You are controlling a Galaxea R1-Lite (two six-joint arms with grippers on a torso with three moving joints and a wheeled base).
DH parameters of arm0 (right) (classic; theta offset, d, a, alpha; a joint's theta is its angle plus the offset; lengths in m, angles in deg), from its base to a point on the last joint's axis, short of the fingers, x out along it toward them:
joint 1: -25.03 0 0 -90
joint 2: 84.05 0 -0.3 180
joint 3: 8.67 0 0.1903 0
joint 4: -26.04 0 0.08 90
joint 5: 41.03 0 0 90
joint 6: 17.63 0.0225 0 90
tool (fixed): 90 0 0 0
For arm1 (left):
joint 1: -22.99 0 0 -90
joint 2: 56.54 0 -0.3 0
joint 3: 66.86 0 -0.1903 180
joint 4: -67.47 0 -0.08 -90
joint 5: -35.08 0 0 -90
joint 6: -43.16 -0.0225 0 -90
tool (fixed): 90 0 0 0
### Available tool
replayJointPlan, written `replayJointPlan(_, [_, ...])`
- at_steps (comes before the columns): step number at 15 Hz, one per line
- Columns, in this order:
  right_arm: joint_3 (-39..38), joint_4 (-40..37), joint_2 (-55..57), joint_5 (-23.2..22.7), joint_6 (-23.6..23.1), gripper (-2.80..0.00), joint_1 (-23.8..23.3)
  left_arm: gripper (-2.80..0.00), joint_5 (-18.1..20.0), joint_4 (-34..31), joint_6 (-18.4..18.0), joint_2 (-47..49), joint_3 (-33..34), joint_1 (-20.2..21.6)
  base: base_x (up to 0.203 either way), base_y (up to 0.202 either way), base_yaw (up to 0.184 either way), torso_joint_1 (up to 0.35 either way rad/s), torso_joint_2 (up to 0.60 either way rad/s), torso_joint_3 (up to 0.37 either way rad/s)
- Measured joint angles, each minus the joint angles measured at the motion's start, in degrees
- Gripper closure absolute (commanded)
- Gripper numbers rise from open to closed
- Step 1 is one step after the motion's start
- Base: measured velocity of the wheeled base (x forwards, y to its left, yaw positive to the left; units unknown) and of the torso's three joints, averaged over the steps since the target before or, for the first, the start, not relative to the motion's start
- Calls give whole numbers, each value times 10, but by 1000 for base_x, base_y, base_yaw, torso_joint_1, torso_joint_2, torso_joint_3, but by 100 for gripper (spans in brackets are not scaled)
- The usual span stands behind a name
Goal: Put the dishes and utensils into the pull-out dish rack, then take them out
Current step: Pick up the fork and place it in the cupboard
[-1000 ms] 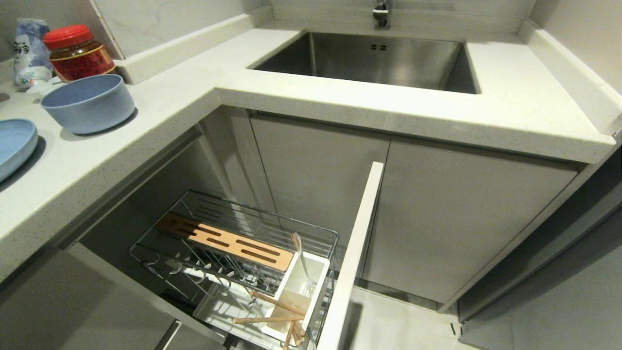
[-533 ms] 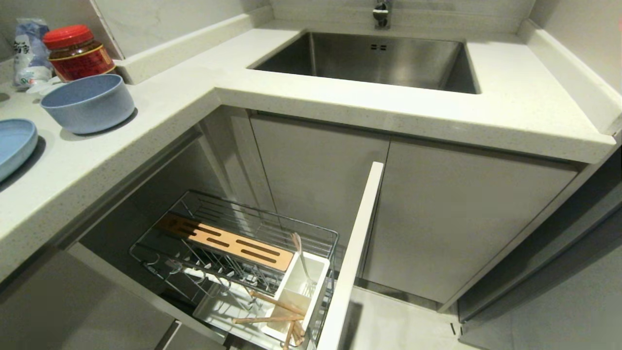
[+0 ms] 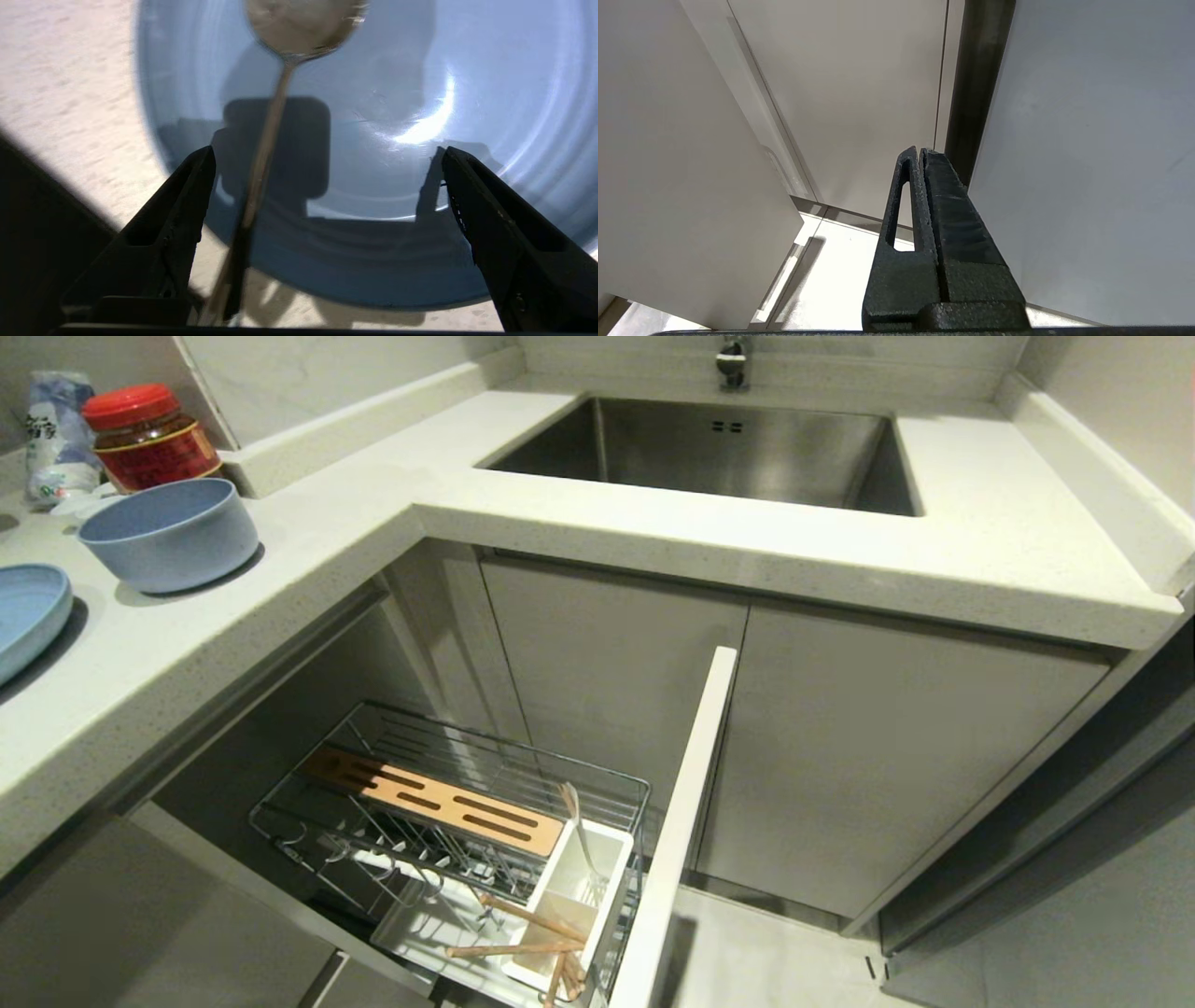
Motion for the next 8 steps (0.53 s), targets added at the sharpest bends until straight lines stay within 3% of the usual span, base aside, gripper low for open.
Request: replayJointPlan(8, [0,0,0,0,0,0,0,-280,1,2,1,7,1,-13,0,0,0,0,0,0])
